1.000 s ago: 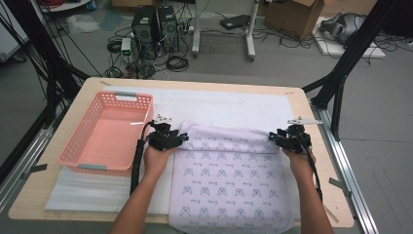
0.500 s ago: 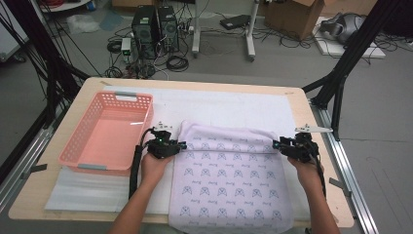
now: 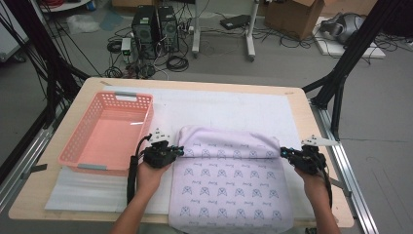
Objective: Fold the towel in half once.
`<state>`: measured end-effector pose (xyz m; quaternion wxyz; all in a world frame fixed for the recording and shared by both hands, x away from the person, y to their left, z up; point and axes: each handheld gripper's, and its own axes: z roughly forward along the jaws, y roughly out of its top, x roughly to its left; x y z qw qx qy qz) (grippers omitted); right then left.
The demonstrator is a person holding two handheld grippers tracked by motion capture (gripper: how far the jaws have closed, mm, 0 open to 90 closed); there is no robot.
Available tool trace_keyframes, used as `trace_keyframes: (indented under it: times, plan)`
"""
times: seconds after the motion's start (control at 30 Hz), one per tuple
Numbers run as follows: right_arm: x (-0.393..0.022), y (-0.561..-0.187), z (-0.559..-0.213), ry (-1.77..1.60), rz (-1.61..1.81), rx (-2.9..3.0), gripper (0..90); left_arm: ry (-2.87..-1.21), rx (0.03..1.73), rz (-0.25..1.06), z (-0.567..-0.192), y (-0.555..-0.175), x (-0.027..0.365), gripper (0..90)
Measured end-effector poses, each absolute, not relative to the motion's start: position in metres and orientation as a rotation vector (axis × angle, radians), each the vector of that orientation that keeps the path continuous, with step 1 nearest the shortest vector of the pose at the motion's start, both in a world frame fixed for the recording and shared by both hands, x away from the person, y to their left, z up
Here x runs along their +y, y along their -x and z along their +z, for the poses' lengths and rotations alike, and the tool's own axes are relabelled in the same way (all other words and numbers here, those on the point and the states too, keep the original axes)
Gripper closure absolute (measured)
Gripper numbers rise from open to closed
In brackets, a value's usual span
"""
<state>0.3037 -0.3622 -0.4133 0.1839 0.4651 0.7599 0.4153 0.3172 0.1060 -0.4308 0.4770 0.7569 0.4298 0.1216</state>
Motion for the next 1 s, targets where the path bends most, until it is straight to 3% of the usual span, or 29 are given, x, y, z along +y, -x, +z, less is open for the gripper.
trace_keyframes:
  times: [0.4, 0.47, 0.5, 0.57, 0.67, 0.87, 0.93, 1.0]
  plan:
    - [-0.370, -0.238, -0.416, -1.235, 1.226, 2.167, 87.6, -1.821, 0.981, 0.244, -0.441, -0.253, 0.126, 86.5]
    - [-0.370, -0.232, -0.420, -1.238, 1.222, 2.180, 87.1, -1.819, 0.984, 0.239, -0.441, -0.250, 0.127, 79.6]
    - [-0.369, -0.230, -0.421, -1.252, 1.213, 2.195, 85.1, -1.811, 0.993, 0.239, -0.439, -0.250, 0.127, 71.1]
    - [-0.368, -0.229, -0.424, -1.261, 1.182, 2.189, 72.2, -1.796, 0.989, 0.259, -0.434, -0.252, 0.127, 56.6]
    - [-0.368, -0.231, -0.416, -1.268, 1.193, 2.136, 68.4, -1.785, 0.974, 0.277, -0.427, -0.260, 0.124, 51.5]
    - [-0.350, -0.250, -0.405, -1.223, 1.160, 2.155, 69.9, -1.834, 1.004, 0.249, -0.430, -0.289, 0.106, 51.9]
    - [-0.342, -0.259, -0.408, -1.217, 1.137, 2.175, 72.1, -1.861, 1.021, 0.239, -0.435, -0.294, 0.100, 57.1]
    - [-0.338, -0.266, -0.414, -1.213, 1.079, 2.192, 77.5, -1.916, 1.046, 0.252, -0.442, -0.295, 0.093, 69.9]
